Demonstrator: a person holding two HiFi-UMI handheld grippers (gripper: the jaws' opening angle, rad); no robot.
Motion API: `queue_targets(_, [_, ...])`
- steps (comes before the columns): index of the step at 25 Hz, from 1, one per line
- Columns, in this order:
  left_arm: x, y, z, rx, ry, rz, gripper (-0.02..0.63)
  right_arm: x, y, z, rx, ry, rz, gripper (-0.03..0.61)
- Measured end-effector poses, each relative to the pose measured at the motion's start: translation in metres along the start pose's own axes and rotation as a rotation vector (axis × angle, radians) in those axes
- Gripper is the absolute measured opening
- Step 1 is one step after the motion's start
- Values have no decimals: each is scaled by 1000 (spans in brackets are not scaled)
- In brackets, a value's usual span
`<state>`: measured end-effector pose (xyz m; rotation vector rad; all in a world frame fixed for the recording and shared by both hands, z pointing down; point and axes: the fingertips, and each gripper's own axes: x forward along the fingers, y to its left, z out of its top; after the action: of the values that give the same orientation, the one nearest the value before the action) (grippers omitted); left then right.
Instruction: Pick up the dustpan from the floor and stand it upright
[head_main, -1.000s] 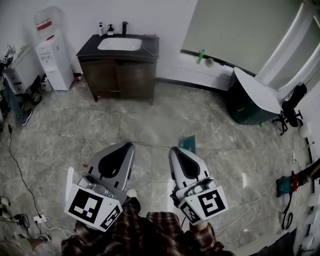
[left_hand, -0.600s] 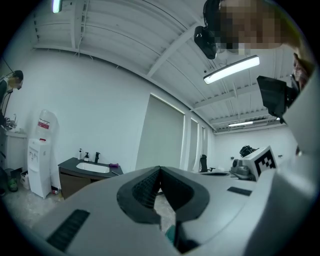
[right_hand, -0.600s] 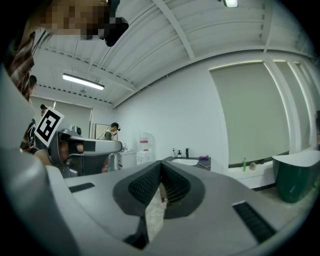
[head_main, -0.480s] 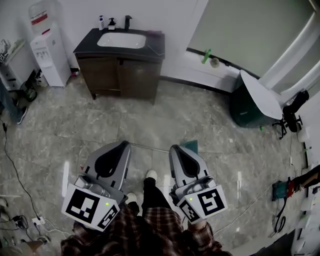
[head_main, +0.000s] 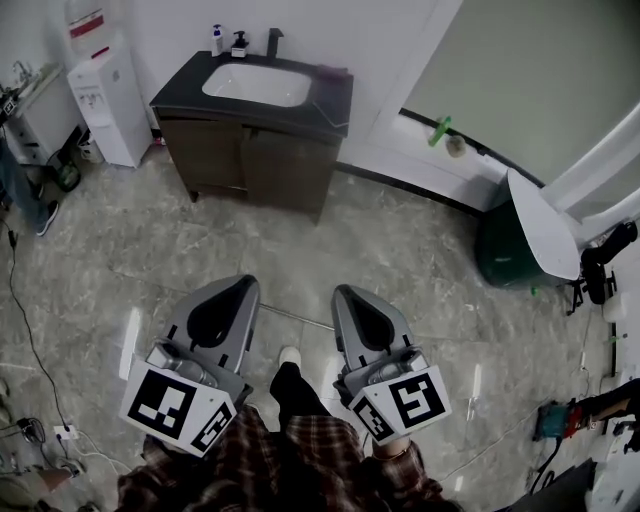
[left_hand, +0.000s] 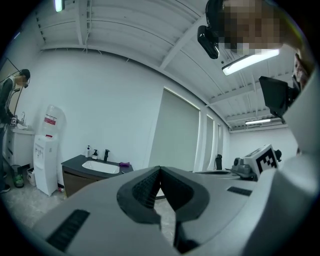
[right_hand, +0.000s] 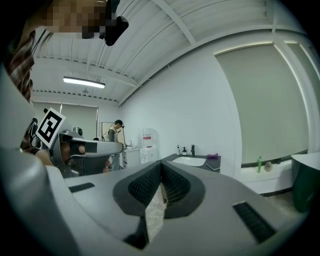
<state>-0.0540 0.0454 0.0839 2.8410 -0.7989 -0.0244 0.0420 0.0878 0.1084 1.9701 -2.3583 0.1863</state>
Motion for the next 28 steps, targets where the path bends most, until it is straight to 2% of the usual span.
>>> queue_targets(6, [75,11,20,-2,-22,52,9,48,-66,22,-15,7,66,11])
queue_targets(11, [109,25,23,-12,-30,117,9,79,-99,25,-15,21,123,11])
queue_targets(22, [130,76,35,-22,-23,191,9,140,-99,36,-22,26,209,11])
queue_targets(28, [125,103,-10,-108,44,222,9,176,-94,-15,-34,143,227,11])
